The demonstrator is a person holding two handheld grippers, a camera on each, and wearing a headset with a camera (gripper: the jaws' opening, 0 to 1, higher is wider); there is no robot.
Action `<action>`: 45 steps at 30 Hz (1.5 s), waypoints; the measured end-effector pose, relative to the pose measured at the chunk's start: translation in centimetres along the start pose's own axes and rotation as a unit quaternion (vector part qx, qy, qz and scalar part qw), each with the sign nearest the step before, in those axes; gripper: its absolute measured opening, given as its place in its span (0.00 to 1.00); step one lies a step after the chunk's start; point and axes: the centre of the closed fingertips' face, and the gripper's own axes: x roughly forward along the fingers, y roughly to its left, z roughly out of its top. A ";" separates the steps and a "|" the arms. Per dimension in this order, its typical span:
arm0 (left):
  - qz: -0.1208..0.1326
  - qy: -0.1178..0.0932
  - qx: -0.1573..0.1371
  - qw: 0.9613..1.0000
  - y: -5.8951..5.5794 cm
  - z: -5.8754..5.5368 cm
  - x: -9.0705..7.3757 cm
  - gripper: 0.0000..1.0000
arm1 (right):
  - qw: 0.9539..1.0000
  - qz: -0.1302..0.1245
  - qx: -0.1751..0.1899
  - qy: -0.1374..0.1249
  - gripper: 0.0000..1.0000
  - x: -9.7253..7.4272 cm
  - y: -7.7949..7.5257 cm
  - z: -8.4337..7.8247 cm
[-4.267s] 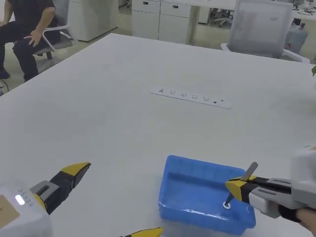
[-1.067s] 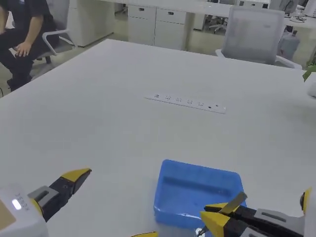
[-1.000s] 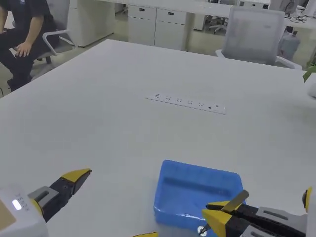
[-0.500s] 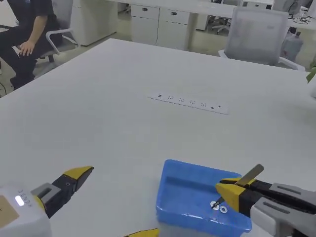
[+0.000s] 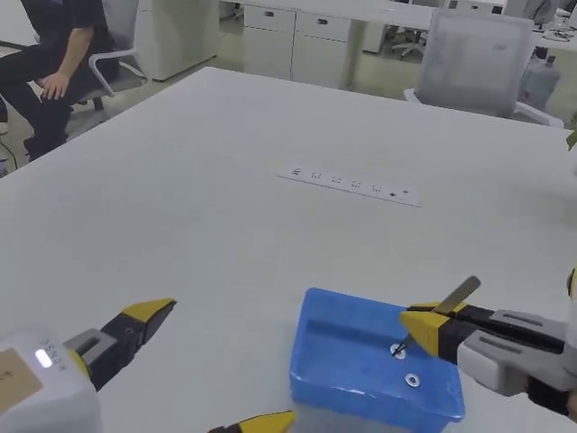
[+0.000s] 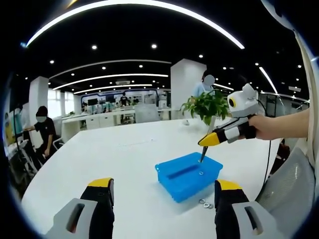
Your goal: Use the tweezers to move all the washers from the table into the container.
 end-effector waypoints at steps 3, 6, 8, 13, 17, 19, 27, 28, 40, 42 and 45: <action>0.000 -0.001 -0.001 1.000 0.0 0.0 0.0 0.84 | 1.000 0.001 0.007 0.000 0.03 0.3 -0.5 -0.2; -0.001 0.000 -0.001 1.000 -0.1 0.0 0.0 0.83 | 1.000 -0.002 0.012 -0.003 0.03 0.5 -1.1 -0.1; -0.002 -0.001 -0.001 1.000 -0.1 0.1 0.0 0.83 | 1.000 -0.004 0.014 -0.004 0.03 0.6 -1.3 0.0; -0.001 -0.001 -0.001 1.000 0.0 0.1 0.0 0.83 | 1.000 -0.005 0.014 0.003 0.03 1.3 -1.6 -0.4; -0.002 -0.001 -0.001 1.000 -0.1 0.1 0.0 0.83 | 1.000 -0.005 0.014 0.012 0.03 1.8 -2.1 -1.1; -0.002 0.000 -0.001 1.000 0.0 0.1 0.0 0.83 | 1.000 -0.005 0.015 0.019 0.03 2.0 -2.2 -1.5; -0.003 -0.001 -0.002 1.000 0.0 0.2 0.1 0.83 | 0.999 -0.007 0.026 0.033 0.03 2.5 -2.5 -2.8; -0.003 -0.001 -0.002 1.000 0.0 0.2 0.1 0.83 | 0.999 -0.005 0.030 0.034 0.03 2.6 -2.5 -2.9; -0.005 0.002 -0.002 1.000 -0.1 0.0 0.1 0.82 | 0.997 -0.013 0.047 0.052 0.03 3.4 -3.0 -4.4; -0.006 0.002 -0.001 1.000 -0.1 0.0 0.1 0.82 | 0.997 -0.013 0.047 0.054 0.03 3.4 -3.0 -4.5; -0.005 0.003 -0.002 1.000 0.0 -0.1 0.1 0.82 | 0.997 -0.012 0.046 0.058 0.03 3.6 -3.3 -4.7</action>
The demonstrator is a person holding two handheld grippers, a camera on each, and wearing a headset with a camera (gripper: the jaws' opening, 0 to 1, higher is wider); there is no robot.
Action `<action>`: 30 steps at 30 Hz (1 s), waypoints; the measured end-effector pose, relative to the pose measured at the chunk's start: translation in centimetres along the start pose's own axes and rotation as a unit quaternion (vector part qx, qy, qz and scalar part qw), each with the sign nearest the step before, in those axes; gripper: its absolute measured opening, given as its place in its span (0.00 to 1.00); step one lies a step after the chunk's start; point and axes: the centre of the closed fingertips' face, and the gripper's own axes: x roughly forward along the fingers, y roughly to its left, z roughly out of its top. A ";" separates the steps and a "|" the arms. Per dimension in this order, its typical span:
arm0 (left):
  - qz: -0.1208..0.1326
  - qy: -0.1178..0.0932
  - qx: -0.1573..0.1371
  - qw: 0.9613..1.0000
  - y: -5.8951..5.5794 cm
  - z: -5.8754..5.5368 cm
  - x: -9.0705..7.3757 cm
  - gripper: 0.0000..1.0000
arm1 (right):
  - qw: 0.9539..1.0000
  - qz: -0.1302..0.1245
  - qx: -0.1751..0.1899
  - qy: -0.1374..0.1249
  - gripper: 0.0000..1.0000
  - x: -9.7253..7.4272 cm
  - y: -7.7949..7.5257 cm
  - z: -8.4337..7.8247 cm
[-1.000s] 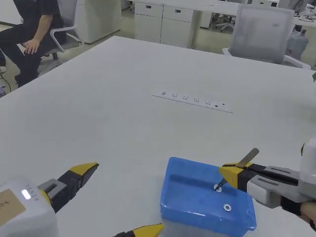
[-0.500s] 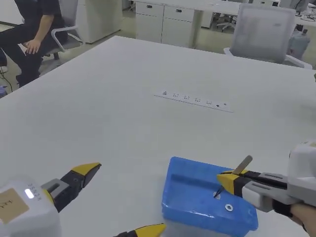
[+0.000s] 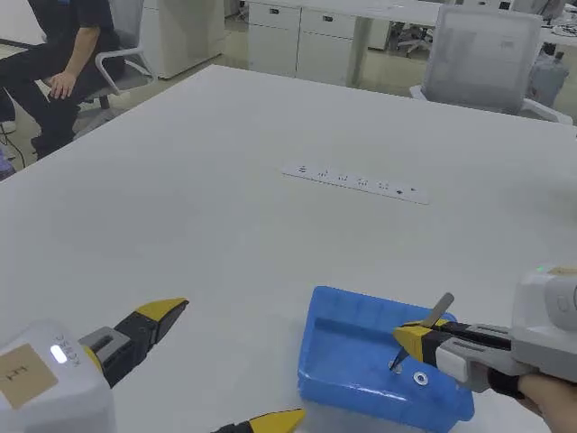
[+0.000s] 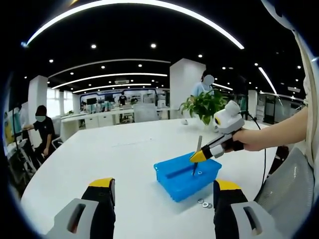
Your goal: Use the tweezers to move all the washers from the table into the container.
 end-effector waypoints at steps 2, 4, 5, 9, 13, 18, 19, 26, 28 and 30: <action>0.001 0.000 0.000 1.000 0.0 0.0 0.0 0.82 | 1.000 0.000 -0.001 0.005 0.03 0.1 -0.1 -0.2; 0.000 0.000 0.001 1.000 0.0 0.0 0.0 0.81 | 1.000 0.001 -0.002 0.007 0.03 0.1 -0.1 -0.3; 0.001 0.001 0.001 1.000 0.0 -0.1 0.0 0.81 | 1.000 0.001 -0.002 0.007 0.03 0.1 -0.1 -0.3; 0.000 0.001 0.001 1.000 0.0 -0.1 0.0 0.81 | 1.000 -0.001 -0.007 0.011 0.03 0.1 -0.1 -0.6; 0.002 0.003 0.002 1.000 0.0 -0.1 0.0 0.81 | 1.000 -0.003 -0.013 0.012 0.03 0.1 -0.2 -1.0; 0.000 0.003 0.003 1.000 -0.1 -0.2 0.1 0.81 | 1.000 -0.005 -0.016 0.011 0.03 0.0 -0.2 -1.0; 0.000 0.003 0.003 1.000 -0.1 -0.2 0.1 0.81 | 1.000 -0.005 -0.021 0.011 0.03 0.0 -0.1 -1.0; 0.000 0.005 0.004 1.000 -0.1 -0.3 0.1 0.82 | 0.999 -0.010 -0.032 0.006 0.04 -0.3 0.1 -1.0; 0.000 0.006 0.005 1.000 -0.1 -0.3 0.1 0.82 | 0.999 -0.010 -0.030 0.000 0.04 -0.7 0.3 -0.7; -0.002 0.007 0.005 1.000 -0.2 -0.3 0.1 0.82 | 0.999 -0.011 -0.030 -0.005 0.04 -1.0 0.4 -0.3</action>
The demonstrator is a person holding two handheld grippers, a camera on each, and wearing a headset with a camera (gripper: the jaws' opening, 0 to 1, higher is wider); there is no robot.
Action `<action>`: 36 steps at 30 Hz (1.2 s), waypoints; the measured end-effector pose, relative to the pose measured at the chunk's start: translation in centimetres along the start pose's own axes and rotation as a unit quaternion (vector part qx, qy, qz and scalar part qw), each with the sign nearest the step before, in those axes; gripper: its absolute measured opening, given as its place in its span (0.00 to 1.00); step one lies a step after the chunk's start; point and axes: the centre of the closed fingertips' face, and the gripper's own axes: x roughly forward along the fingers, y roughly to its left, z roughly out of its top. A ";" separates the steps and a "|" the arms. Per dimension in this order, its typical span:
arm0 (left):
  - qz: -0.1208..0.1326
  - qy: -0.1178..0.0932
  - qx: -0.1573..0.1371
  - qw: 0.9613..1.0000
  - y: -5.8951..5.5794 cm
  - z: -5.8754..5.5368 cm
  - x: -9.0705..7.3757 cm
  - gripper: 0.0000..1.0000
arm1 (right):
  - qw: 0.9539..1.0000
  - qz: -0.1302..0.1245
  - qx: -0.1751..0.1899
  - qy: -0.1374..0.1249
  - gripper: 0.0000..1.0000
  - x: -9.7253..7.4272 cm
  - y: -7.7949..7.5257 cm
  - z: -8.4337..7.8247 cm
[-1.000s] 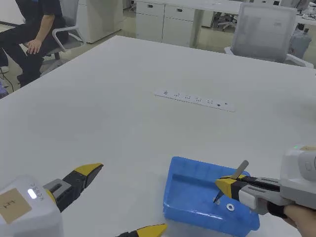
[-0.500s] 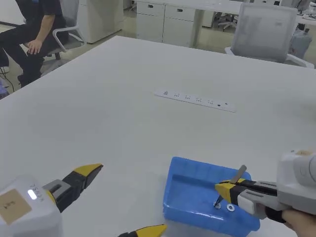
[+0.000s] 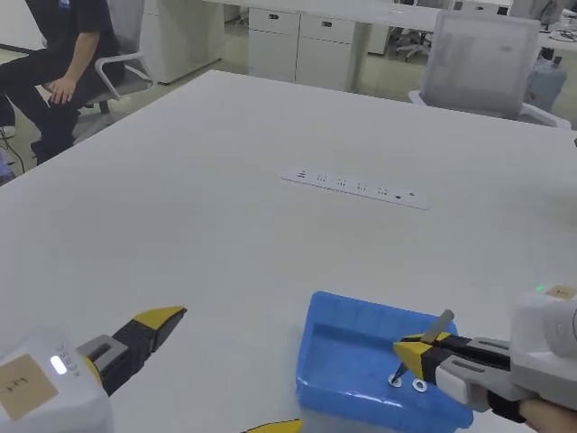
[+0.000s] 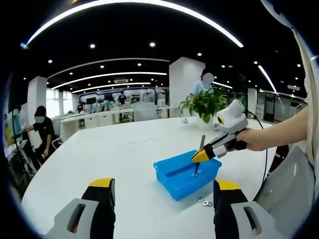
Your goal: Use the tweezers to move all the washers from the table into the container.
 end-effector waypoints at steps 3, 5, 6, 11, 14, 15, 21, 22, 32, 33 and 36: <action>-0.002 -0.001 0.000 1.000 0.0 0.0 0.0 0.82 | 1.000 0.000 0.000 -0.010 0.04 -0.4 0.1 0.6; -0.001 0.000 0.001 1.000 0.0 0.0 0.0 0.82 | 1.000 0.000 0.001 -0.016 0.04 -0.8 0.3 1.1; -0.002 0.000 0.001 1.000 0.0 0.0 0.0 0.82 | 1.000 0.001 0.001 -0.018 0.04 -0.9 0.4 1.2; -0.003 0.000 0.000 1.000 -0.1 0.0 0.0 0.81 | 0.999 0.007 -0.004 -0.033 0.04 -1.7 1.6 2.1; -0.002 0.000 0.000 1.000 -0.1 0.0 0.0 0.81 | 0.999 0.012 -0.009 -0.036 0.04 -2.1 2.1 2.4; -0.002 0.000 0.000 1.000 0.0 0.0 0.0 0.81 | 0.999 0.014 -0.011 -0.038 0.04 -2.2 2.4 2.5; -0.002 0.000 0.000 1.000 0.0 0.0 0.0 0.81 | 0.998 0.031 -0.020 -0.043 0.04 -3.1 3.8 2.9; -0.002 0.000 0.000 1.000 0.0 0.0 0.0 0.81 | 0.998 0.034 -0.020 -0.043 0.04 -3.1 4.1 2.9; -0.002 0.000 -0.001 1.000 0.0 -0.1 0.1 0.81 | 0.997 0.068 -0.033 -0.033 0.04 -3.4 6.8 2.1; -0.002 0.000 -0.001 1.000 0.1 -0.1 0.1 0.81 | 0.997 0.070 -0.032 -0.032 0.04 -3.4 7.0 2.0; -0.002 0.000 -0.002 1.000 0.0 -0.1 0.0 0.81 | 0.996 0.079 -0.029 -0.030 0.04 -3.4 7.6 1.7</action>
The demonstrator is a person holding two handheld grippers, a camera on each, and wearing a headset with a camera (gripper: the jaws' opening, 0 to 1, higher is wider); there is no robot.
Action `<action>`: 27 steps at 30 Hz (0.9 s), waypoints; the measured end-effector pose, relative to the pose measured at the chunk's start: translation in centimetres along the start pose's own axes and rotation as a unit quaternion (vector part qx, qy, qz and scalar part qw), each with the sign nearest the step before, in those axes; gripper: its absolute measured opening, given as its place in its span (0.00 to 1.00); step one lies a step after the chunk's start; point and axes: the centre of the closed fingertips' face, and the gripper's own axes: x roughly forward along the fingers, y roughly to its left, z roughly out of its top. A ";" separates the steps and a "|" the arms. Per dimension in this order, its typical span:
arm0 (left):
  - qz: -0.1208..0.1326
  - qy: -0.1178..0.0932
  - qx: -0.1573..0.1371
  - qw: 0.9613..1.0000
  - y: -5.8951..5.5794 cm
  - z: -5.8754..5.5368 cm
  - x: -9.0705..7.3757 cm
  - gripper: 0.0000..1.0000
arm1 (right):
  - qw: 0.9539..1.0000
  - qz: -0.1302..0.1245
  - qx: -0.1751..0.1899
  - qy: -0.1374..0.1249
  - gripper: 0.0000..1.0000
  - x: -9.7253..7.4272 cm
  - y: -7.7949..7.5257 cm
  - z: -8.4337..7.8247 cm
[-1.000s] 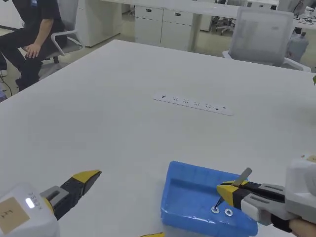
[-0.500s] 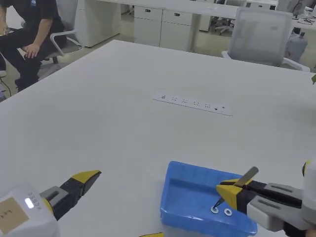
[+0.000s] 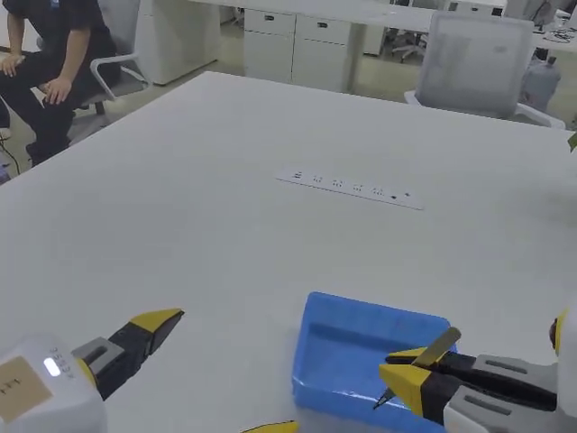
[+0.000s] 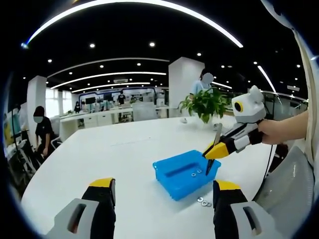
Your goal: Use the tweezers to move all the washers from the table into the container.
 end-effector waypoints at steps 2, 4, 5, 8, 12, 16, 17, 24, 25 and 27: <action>0.000 0.001 0.001 1.000 0.0 -0.1 0.0 0.81 | 1.000 0.008 0.000 0.003 0.04 0.2 0.5 -0.3; 0.000 0.001 0.001 1.000 -0.1 0.0 0.0 0.81 | 1.000 0.016 -0.001 0.005 0.04 0.4 1.0 -0.4; 0.000 0.001 0.001 1.000 0.0 0.0 0.0 0.81 | 1.000 0.020 0.001 0.005 0.04 0.6 1.2 -0.5; 0.001 0.000 0.000 1.000 0.0 0.0 -0.1 0.81 | 1.000 0.025 0.000 0.008 0.04 0.9 1.6 -0.7; 0.002 -0.001 0.000 1.000 0.0 0.0 -0.1 0.81 | 0.999 0.034 0.001 0.017 0.04 1.3 2.0 -1.4; 0.002 0.000 0.000 1.000 0.0 0.0 -0.1 0.81 | 0.999 0.043 0.003 0.032 0.04 1.8 2.4 -2.6; 0.001 -0.001 0.000 1.000 0.0 0.0 -0.1 0.81 | 0.998 0.045 0.004 0.034 0.04 1.8 2.5 -2.8; 0.001 -0.001 0.000 1.000 -0.1 0.1 -0.1 0.81 | 0.997 0.054 0.017 0.046 0.04 2.3 2.8 -3.9; 0.001 -0.001 -0.001 1.000 -0.1 0.1 -0.1 0.81 | 0.997 0.055 0.018 0.047 0.04 2.4 2.8 -4.0; 0.002 0.000 0.000 1.000 0.0 0.1 -0.1 0.81 | 0.997 0.057 0.018 0.049 0.04 2.6 2.9 -4.2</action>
